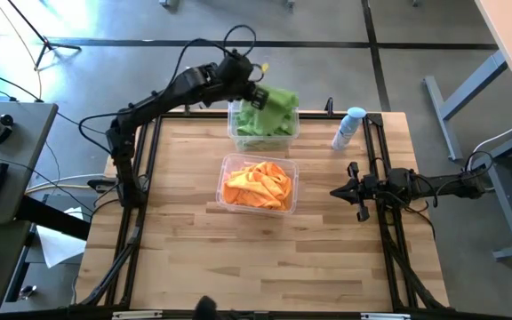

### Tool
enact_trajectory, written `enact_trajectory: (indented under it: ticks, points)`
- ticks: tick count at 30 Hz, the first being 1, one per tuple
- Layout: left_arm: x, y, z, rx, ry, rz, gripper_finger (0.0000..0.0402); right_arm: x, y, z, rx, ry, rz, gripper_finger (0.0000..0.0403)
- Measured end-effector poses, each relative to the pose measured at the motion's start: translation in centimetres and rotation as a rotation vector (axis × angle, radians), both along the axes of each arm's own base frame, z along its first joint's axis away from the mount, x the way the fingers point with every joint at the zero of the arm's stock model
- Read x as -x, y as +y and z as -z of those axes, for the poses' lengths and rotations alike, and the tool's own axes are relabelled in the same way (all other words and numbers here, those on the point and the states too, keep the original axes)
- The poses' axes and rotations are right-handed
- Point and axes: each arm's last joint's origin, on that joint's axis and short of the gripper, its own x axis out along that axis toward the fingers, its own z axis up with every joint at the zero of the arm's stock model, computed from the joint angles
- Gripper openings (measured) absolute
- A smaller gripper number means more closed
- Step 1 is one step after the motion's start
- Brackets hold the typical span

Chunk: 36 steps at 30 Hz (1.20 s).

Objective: Sort microfiber towel by color & place in baskets
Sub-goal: Put the green microfiber towel into the top transparent bin

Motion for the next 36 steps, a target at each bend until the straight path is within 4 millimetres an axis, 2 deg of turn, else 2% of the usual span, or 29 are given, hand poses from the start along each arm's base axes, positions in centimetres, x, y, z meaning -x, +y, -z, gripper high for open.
enact_trajectory:
  ticks: [4, 7, 10, 15, 21, 27, 36]
  points:
    - [1.0, -0.7, 0.9, 0.01, 0.139, -0.131, 0.0, 0.0, 0.0, 0.0, 0.0, 0.0, 0.0, 0.0001]
    - [0.9, -0.8, 1.0, 0.032, 0.124, -0.117, 0.0, 0.0, 0.0, 0.0, 0.0, 0.0, 0.0, 0.0001]
    - [-0.3, -0.5, 1.9, 0.073, 0.075, -0.07, 0.0, 0.0, 0.0, 0.0, 0.0, 0.0, 0.0, 0.0001]
    - [-2.8, 1.1, 6.8, 0.251, 0.089, -0.083, 0.0, 0.0, 0.0, 0.0, 0.0, 0.0, 0.0, 0.0001]
    - [-4.8, 3.4, 11.7, 0.466, 0.029, -0.154, 0.0, 0.0, 0.0, 0.0, 0.0, 0.0, 0.0, 0.0001]
    - [-6.2, 4.8, 14.9, 0.549, -0.009, -0.186, 0.0, 0.0, 0.0, 0.0, 0.0, 0.0, 0.0, 0.0001]
    - [-7.0, 6.2, 19.8, 0.66, 0.031, -0.268, 0.0001, 0.0, 0.0, 0.0, 0.0, 0.0, 0.0, 0.0001]
